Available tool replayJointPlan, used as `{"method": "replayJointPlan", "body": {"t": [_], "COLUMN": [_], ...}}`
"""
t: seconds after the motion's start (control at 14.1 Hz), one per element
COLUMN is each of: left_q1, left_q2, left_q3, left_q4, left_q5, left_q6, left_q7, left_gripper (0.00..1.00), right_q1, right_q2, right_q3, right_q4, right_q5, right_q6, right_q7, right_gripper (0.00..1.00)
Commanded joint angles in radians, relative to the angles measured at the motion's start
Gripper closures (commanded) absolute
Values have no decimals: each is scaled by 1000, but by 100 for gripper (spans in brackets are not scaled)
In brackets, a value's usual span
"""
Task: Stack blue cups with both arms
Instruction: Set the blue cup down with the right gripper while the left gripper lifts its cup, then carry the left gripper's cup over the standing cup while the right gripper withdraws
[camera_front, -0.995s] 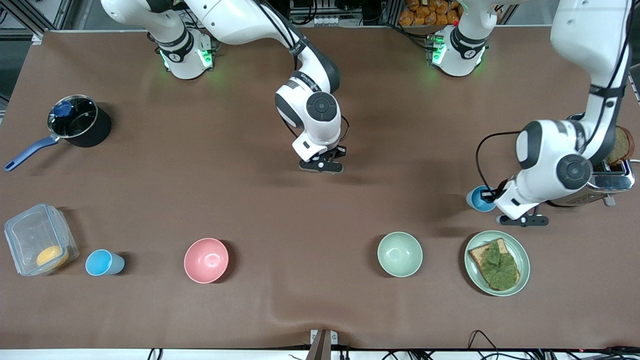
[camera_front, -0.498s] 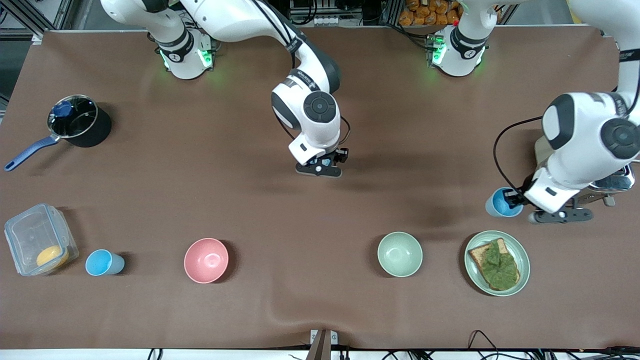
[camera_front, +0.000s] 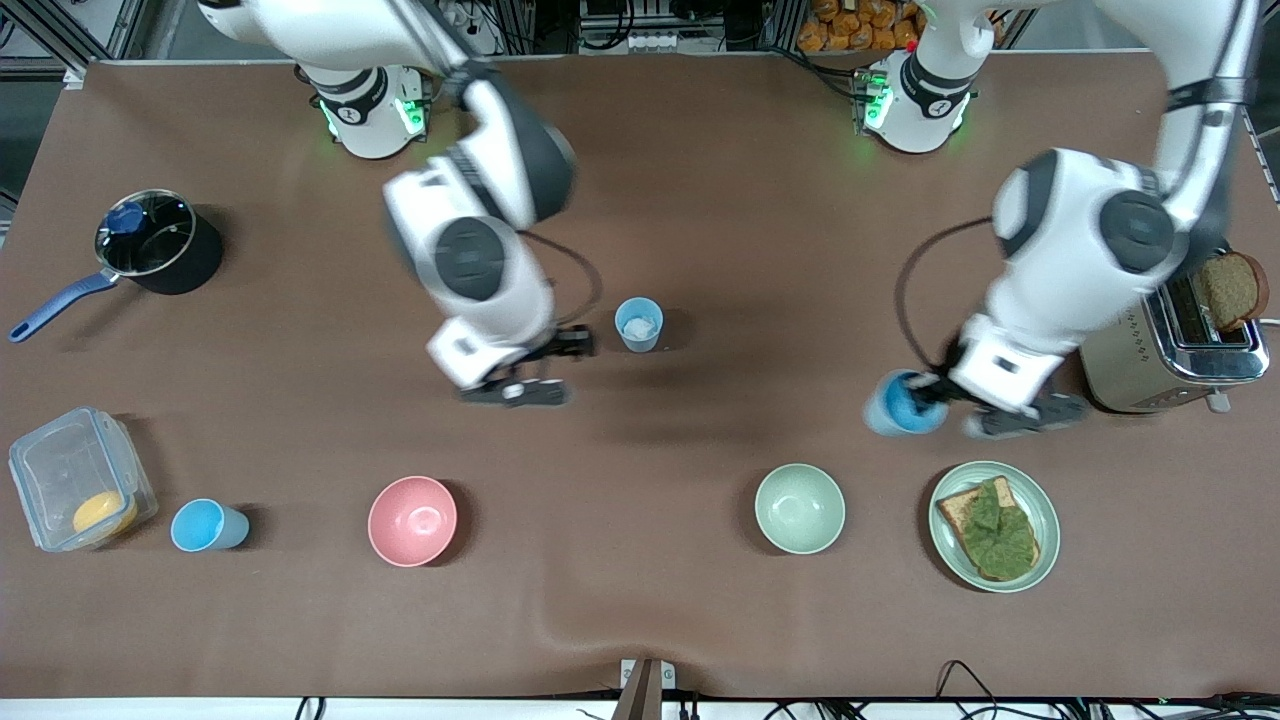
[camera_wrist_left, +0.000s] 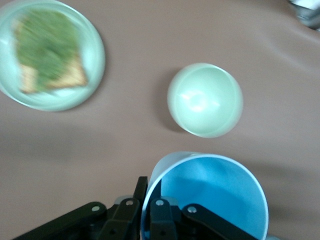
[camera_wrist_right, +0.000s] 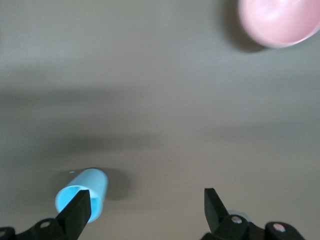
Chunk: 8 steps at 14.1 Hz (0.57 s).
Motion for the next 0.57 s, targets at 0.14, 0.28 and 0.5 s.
{"method": "replayJointPlan", "body": {"t": [0.14, 0.28, 0.5], "left_q1": [-113, -228, -352], "left_q2": [0, 53, 180], "left_q3": [-152, -152, -152], "left_q4": [-11, 3, 49], "left_q5": [80, 155, 297], "left_q6": [-7, -1, 13], "left_q7": [-284, -411, -580], "left_gripper": [100, 100, 100], "right_q1": [-232, -312, -403], "right_q2": [-144, -192, -282], "right_q3": [17, 18, 24], "right_q4": [-24, -24, -73], "right_q5": [-1, -3, -4], "right_q6": [-115, -184, -221], "right_q7": [-274, -368, -491], "right_gripper": [0, 0, 0]}}
